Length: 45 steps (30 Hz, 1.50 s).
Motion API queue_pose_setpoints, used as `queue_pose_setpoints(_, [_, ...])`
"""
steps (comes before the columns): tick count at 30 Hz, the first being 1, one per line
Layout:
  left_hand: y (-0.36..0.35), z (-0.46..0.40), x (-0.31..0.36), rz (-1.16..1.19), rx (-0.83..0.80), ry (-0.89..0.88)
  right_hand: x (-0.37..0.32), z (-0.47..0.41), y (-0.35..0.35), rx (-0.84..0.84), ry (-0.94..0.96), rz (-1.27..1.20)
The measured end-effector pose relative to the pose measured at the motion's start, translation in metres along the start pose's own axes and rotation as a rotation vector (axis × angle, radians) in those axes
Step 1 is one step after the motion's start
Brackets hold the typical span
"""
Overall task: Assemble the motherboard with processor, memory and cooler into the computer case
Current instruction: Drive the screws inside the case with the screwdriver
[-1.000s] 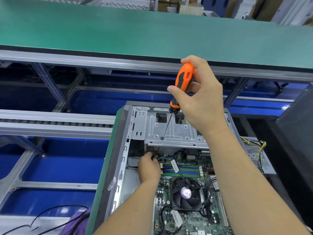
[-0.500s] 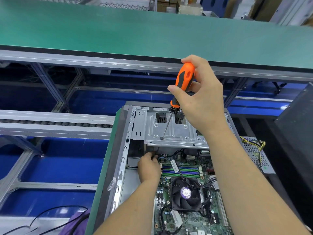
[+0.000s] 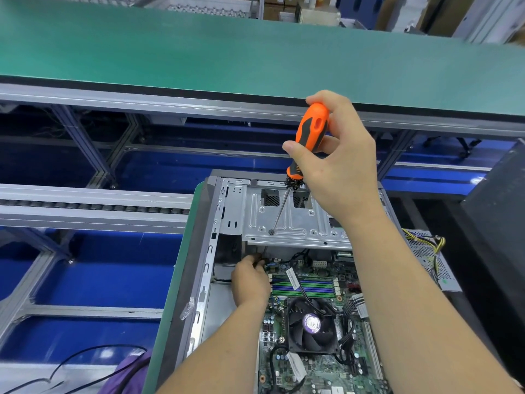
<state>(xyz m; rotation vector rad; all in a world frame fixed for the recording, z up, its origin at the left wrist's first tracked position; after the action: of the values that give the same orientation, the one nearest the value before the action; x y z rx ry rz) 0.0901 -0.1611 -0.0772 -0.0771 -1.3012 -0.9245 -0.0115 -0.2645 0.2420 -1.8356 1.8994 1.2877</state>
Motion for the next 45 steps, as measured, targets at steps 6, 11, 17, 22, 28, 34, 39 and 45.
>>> queue_pose_setpoints(6, [-0.0011, -0.0004, -0.0025, 0.024, -0.001, 0.024, 0.0004, -0.0005, 0.0012, -0.003, -0.012, -0.009])
queue_pose_setpoints(11, [0.0009, -0.0008, -0.007, 0.068, 0.024, 0.057, 0.0001, -0.0003, 0.0031, -0.001, -0.007, -0.003])
queue_pose_setpoints(17, [0.0013, -0.0016, -0.0086, 0.13, 0.052, 0.091, 0.0029, 0.0008, 0.0048, 0.005, -0.021, -0.004])
queue_pose_setpoints(22, [0.0008, -0.0007, -0.0083, 0.194, 0.044, 0.115, 0.0004, 0.0007, 0.0043, 0.002, -0.007, 0.01])
queue_pose_setpoints(28, [0.0022, -0.0001, -0.0082, 0.217, 0.055, 0.131, 0.0012, 0.0001, 0.0036, 0.0, -0.018, 0.011])
queue_pose_setpoints(34, [0.0039, 0.0009, -0.0006, 0.1, 0.058, 0.05, 0.0024, -0.0001, 0.0047, -0.007, -0.032, -0.008])
queue_pose_setpoints(39, [0.0031, 0.0013, -0.0009, 0.094, 0.044, 0.037, 0.0006, 0.0019, 0.0059, 0.009, -0.022, 0.014])
queue_pose_setpoints(45, [0.0036, 0.0007, -0.0016, 0.088, 0.052, 0.022, 0.0022, -0.0004, 0.0092, 0.026, -0.054, 0.066])
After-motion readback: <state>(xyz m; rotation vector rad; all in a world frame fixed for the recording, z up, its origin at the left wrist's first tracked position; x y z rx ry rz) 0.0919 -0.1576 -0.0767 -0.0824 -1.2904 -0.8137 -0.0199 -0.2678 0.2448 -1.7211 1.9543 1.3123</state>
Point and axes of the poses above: each hand's wrist, its own z-axis away from the middle knuckle, its own y-axis out of the back of the hand, x = y × z, the point moved 9 cm from there along -z, towards the middle knuckle, and after that the axes turned 6 degrees about z, right-handed, at the moved point
